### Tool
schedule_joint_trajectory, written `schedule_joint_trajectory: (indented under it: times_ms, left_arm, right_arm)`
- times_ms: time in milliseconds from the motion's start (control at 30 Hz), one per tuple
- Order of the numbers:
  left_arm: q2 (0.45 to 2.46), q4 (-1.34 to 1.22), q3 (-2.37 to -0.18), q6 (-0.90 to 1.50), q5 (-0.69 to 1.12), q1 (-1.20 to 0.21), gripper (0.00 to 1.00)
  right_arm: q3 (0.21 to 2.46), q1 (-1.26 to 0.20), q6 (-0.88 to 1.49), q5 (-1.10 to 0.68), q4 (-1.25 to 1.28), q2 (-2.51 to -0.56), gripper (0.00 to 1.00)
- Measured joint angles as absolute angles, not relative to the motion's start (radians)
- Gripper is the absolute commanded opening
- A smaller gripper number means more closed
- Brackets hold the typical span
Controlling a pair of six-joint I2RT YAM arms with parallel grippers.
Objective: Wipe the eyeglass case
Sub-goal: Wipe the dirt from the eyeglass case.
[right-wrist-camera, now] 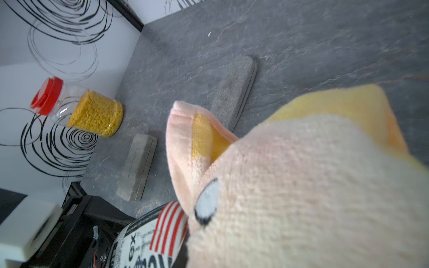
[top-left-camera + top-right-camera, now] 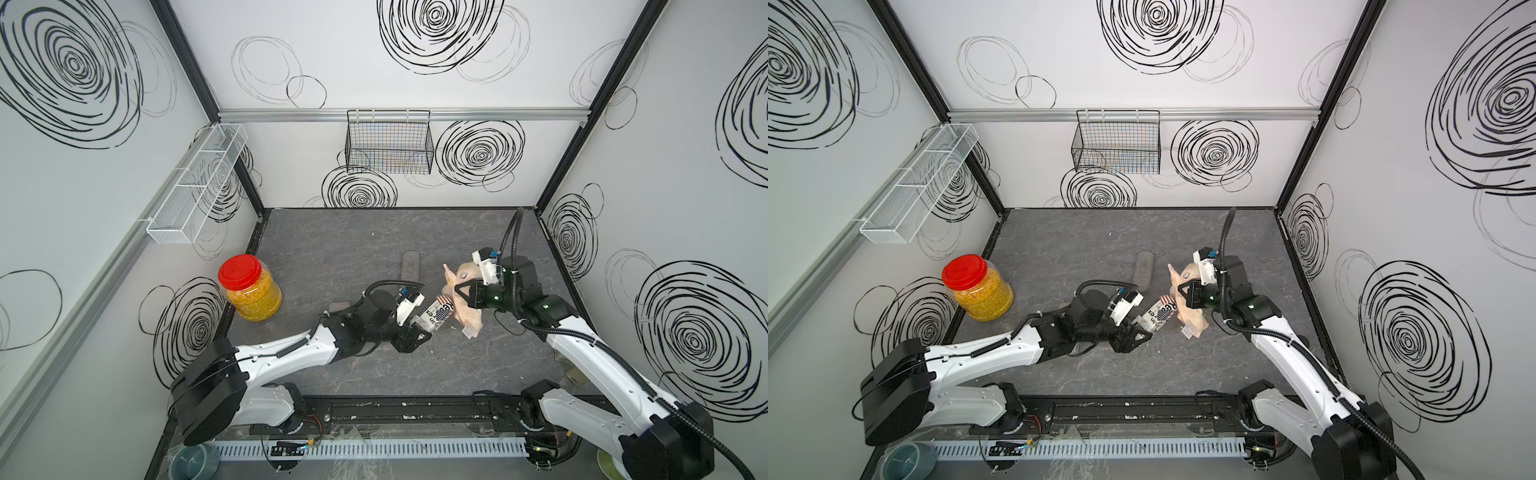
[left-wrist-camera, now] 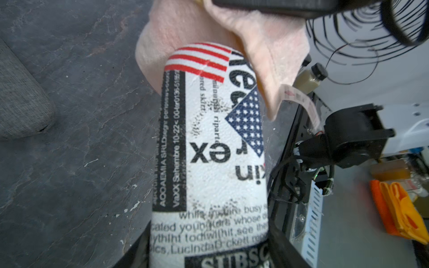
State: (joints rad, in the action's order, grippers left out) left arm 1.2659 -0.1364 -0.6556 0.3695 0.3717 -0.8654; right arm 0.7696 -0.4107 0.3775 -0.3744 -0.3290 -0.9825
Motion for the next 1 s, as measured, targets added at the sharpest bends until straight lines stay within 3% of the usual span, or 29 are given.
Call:
schedule_joint_trajectory:
  times_ms: [233, 467, 800, 1000]
  left_arm:
    - [1.229, -0.331, -0.59, 0.53, 0.565, -0.754, 0.55]
    - [1.229, -0.492, -0.556, 0.691, 0.694, -0.688, 0.55]
    - [1.188, -0.433, -0.551, 0.714, 0.719, -0.675, 0.53]
    - [1.172, -0.44, -0.551, 0.702, 0.752, -0.682, 0.53]
  right_arm:
    - [0.756, -0.459, 0.427, -0.581, -0.15, -0.827, 0.05]
    - [0.722, -0.612, 0.455, -0.682, -0.024, -0.852, 0.03]
    - [0.761, -0.602, 0.422, -0.35, -0.136, -0.87, 0.0]
    - [0.761, -0.573, 0.413, -0.363, -0.111, -0.878, 0.0]
